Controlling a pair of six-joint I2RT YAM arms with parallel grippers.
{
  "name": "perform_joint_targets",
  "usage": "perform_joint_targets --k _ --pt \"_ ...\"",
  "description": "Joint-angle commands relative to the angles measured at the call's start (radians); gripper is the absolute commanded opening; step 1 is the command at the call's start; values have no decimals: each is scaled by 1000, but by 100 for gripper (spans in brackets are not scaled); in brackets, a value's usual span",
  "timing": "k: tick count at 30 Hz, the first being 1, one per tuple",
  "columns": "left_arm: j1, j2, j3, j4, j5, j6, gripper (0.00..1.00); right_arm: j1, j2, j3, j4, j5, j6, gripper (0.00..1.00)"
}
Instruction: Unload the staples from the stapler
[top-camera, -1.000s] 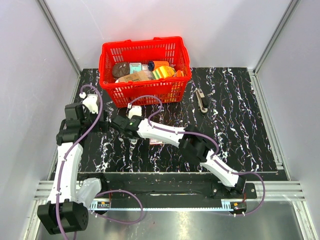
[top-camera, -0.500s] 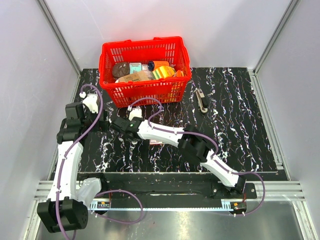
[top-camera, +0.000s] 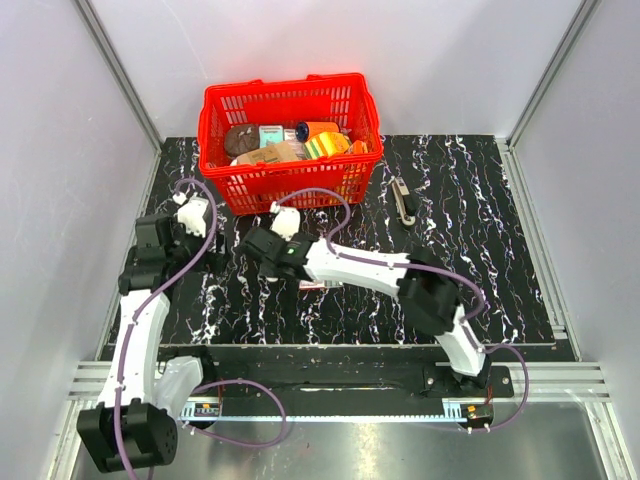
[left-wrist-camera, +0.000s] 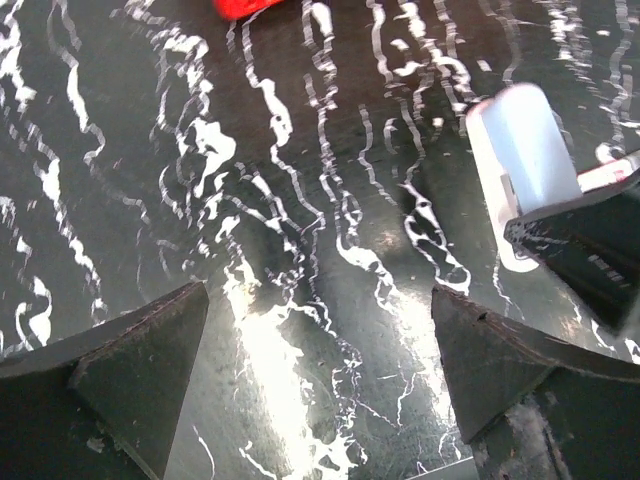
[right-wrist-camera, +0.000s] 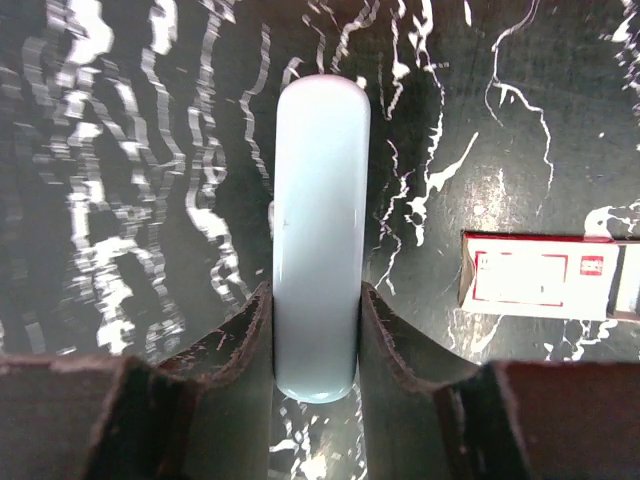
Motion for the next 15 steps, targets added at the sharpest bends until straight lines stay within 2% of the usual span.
perform_joint_targets --k 1,5,7,11,15 --pt "3 -48 -6 22 219 121 99 2 -224 -93 248 10 3 0" --pt "-2 25 66 -144 469 267 99 2 -252 -96 253 -15 36 0" --pt "-3 73 89 -176 541 287 99 2 -279 -128 286 -23 57 0" --pt "-3 114 118 -238 650 338 99 2 -353 -211 375 -27 85 0" --pt "-3 117 112 -238 695 341 99 2 -391 -257 417 -30 114 0"
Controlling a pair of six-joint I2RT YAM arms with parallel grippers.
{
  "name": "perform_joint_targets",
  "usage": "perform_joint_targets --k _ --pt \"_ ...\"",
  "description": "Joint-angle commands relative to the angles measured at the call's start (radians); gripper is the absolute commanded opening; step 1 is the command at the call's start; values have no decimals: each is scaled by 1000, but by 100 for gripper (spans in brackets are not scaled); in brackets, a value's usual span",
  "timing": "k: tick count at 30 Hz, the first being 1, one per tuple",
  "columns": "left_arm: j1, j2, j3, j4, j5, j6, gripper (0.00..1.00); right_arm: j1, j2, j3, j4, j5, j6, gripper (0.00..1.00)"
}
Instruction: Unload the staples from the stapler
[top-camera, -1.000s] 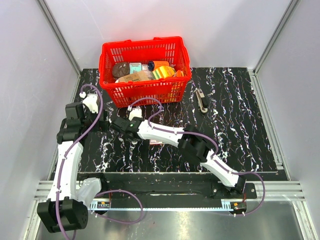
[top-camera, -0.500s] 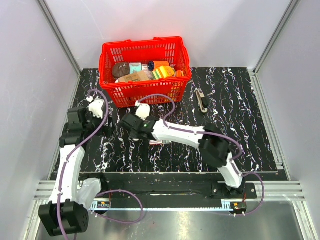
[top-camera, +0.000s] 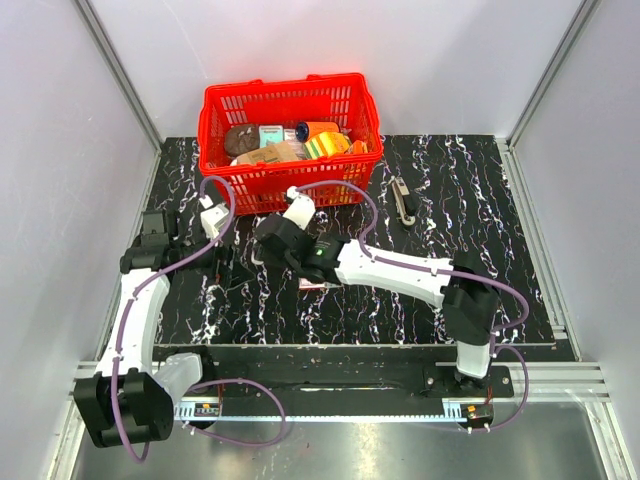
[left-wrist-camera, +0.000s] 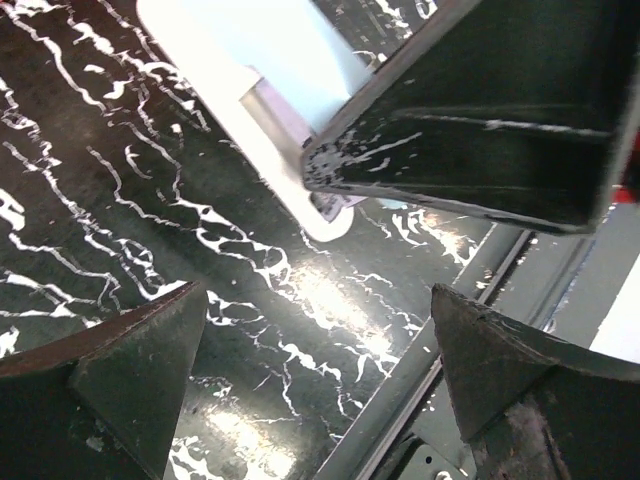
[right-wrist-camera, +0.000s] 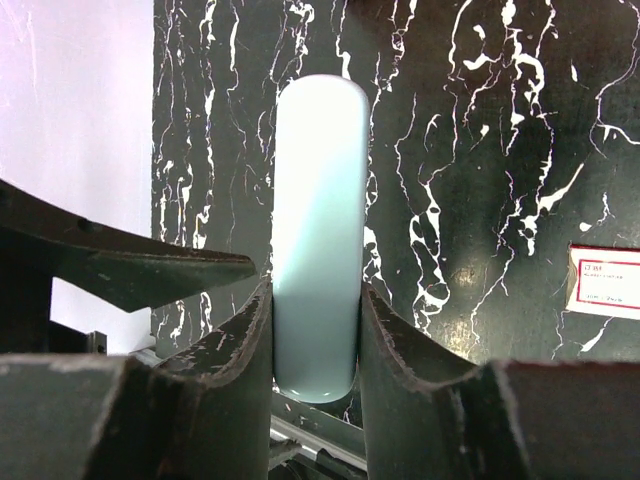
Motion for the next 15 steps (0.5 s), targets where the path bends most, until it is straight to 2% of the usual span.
perform_joint_targets --k 1,5,9,15 --pt "0 -2 35 -12 161 55 99 4 -92 -44 129 -11 58 0" --pt "0 20 27 -12 195 65 99 4 -109 -87 184 -42 106 0" --pt "-2 60 33 -15 197 78 86 4 -117 -100 212 -69 129 0" --pt "0 89 49 -37 200 128 79 2 -146 -143 252 -88 149 0"
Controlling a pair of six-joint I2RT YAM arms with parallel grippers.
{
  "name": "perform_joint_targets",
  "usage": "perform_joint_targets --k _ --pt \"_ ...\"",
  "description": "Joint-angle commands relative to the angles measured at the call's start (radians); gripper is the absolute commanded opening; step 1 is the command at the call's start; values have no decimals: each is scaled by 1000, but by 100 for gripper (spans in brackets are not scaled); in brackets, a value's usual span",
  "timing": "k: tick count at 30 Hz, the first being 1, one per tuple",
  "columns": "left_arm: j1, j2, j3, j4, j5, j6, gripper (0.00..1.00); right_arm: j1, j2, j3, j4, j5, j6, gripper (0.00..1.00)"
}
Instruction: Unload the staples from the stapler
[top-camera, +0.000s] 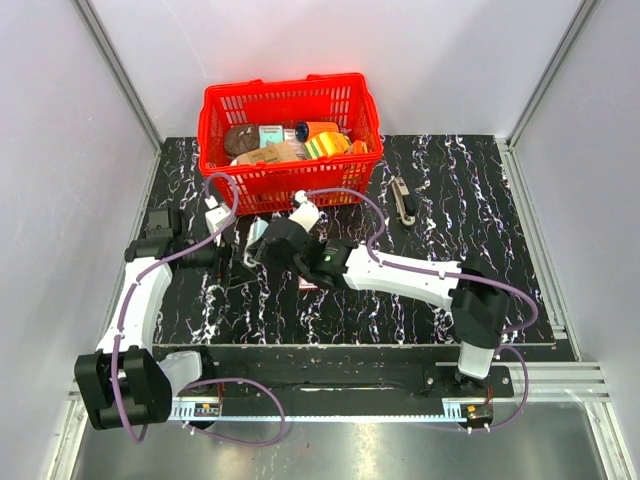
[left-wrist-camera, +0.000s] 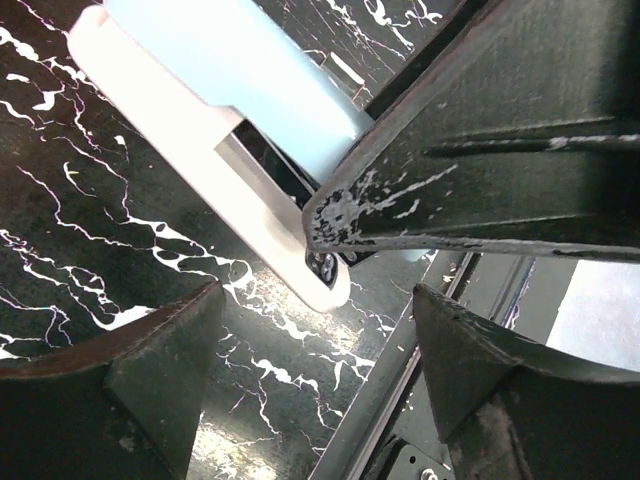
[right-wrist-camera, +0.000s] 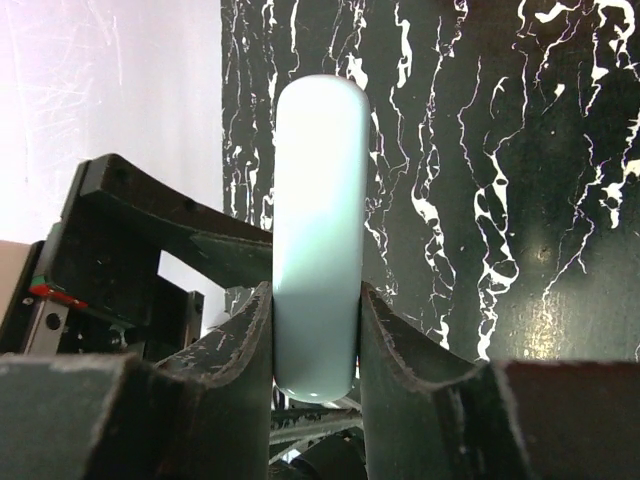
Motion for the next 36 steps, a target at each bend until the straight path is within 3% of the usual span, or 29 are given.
perform_joint_targets --k 1,5,15,21,26,36 --pt "0 -2 42 6 60 60 76 2 -90 -24 95 -14 37 0" --pt "0 4 39 44 53 39 49 2 -91 -39 125 -45 42 0" --pt "0 14 39 47 41 46 52 2 -58 -50 147 -124 54 0" --pt "0 10 40 47 17 77 22 2 -88 -87 158 -130 44 0" --pt "0 7 42 49 -19 106 2 2 -114 -133 165 -137 40 0" --pt "0 -15 -1 94 -117 129 0 -3 -139 -197 187 -166 34 0"
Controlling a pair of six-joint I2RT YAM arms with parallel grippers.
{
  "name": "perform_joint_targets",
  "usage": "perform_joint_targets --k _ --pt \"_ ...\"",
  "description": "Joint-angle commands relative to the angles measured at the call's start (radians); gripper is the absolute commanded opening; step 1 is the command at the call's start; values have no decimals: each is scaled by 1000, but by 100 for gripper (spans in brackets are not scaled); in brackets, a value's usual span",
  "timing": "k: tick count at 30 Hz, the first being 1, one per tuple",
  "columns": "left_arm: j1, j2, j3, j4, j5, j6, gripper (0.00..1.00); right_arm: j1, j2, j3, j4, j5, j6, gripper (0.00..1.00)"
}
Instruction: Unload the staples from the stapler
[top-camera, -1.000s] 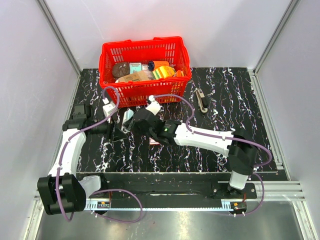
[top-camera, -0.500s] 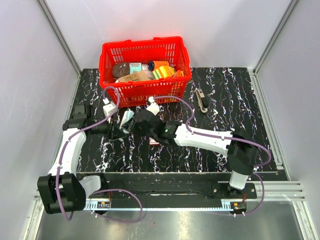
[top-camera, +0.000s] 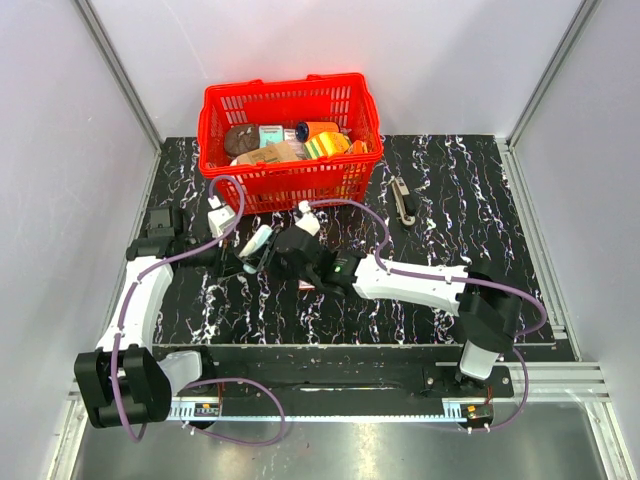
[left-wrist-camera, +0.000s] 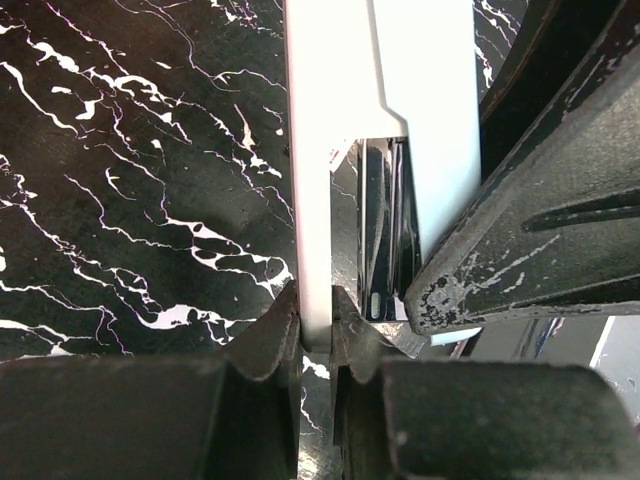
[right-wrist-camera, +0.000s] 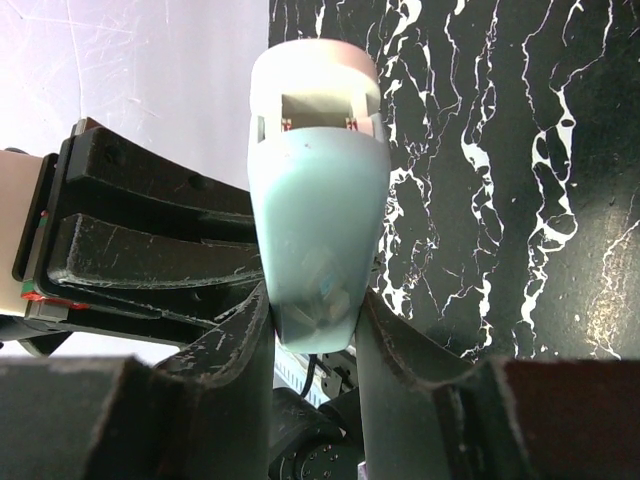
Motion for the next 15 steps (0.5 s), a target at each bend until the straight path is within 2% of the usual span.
perform_joint_targets --k 1,15 --pt "8 -34 -11 88 -85 56 0 -11 -64 -35 7 -40 -23 0" --pt "8 11 1 171 -206 91 0 -26 -134 -129 -16 -115 -141 0"
